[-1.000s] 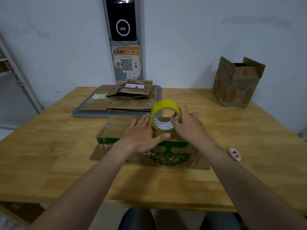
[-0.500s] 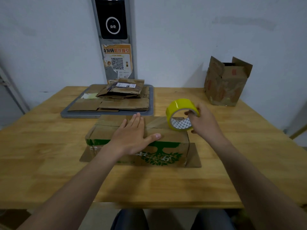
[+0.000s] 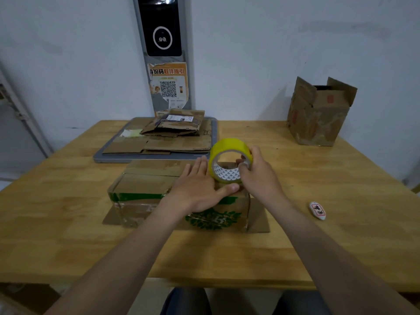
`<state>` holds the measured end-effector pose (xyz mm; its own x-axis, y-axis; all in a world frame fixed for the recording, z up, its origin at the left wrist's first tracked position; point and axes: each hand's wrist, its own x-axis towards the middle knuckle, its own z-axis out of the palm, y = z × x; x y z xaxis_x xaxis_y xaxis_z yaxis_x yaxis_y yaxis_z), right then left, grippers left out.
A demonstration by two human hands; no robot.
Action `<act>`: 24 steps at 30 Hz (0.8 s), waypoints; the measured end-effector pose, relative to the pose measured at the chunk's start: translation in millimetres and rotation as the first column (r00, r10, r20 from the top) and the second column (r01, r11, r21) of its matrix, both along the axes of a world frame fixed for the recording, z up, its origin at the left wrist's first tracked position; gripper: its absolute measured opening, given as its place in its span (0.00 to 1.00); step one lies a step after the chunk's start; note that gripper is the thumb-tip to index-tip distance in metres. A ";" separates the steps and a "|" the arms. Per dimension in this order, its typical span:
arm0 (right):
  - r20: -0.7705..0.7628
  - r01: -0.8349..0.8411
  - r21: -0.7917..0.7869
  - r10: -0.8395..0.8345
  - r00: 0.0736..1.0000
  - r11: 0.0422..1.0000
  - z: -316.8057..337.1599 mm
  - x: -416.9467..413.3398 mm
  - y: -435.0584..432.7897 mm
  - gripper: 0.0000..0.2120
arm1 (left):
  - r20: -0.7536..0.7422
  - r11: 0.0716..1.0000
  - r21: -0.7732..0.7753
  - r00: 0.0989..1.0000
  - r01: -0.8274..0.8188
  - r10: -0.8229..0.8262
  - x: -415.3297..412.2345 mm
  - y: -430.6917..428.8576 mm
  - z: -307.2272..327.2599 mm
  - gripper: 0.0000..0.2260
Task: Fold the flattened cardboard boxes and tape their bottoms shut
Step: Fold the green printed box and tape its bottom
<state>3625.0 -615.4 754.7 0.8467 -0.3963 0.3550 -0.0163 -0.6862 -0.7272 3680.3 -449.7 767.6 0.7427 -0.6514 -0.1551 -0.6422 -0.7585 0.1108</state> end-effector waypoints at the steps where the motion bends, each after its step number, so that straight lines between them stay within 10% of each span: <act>1: -0.012 -0.007 0.014 0.007 1.000 1.000 0.9 0.1 -2.7 0.06 | -0.002 1.000 -0.006 1.000 0.002 -0.002 1.6 2.4 0.0 0.54; 24: -0.218 0.060 -0.261 -0.120 0.968 0.963 20.9 -49.7 -61.5 0.15 | 0.052 0.999 -0.028 0.998 -0.032 0.034 5.6 6.4 -10.9 0.62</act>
